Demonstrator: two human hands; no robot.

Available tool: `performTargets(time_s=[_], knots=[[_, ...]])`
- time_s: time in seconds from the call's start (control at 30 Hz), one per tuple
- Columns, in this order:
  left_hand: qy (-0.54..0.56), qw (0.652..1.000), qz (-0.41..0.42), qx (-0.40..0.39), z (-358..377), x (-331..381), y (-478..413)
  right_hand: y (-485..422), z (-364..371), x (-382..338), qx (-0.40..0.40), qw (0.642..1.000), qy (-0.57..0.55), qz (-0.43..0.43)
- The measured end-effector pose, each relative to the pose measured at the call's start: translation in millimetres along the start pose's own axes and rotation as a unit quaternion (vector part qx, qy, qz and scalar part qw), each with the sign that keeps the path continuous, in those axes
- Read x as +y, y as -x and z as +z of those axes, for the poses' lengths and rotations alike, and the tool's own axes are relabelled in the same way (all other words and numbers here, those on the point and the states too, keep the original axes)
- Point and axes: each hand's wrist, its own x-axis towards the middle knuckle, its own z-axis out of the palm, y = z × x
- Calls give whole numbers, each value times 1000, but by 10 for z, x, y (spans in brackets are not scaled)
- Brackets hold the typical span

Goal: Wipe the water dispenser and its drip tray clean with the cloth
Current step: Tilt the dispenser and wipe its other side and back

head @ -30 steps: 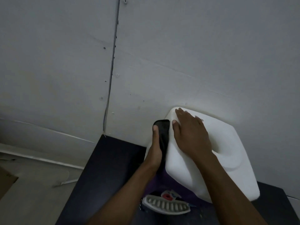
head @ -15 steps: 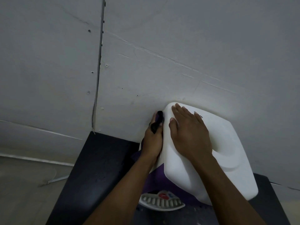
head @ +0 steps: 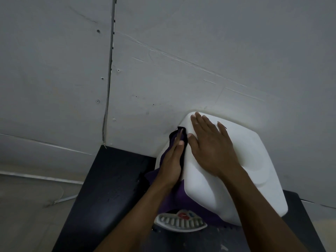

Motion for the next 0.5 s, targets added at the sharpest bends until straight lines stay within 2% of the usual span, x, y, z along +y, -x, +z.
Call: performTargets(time_s=[0.27, 0.5], knots=[[-26, 999, 5, -19, 5, 142, -247, -48, -42, -6, -42, 999, 20, -6], [-32, 999, 39, -16, -39, -121, 26, -58, -8, -115, -52, 998, 31, 23]])
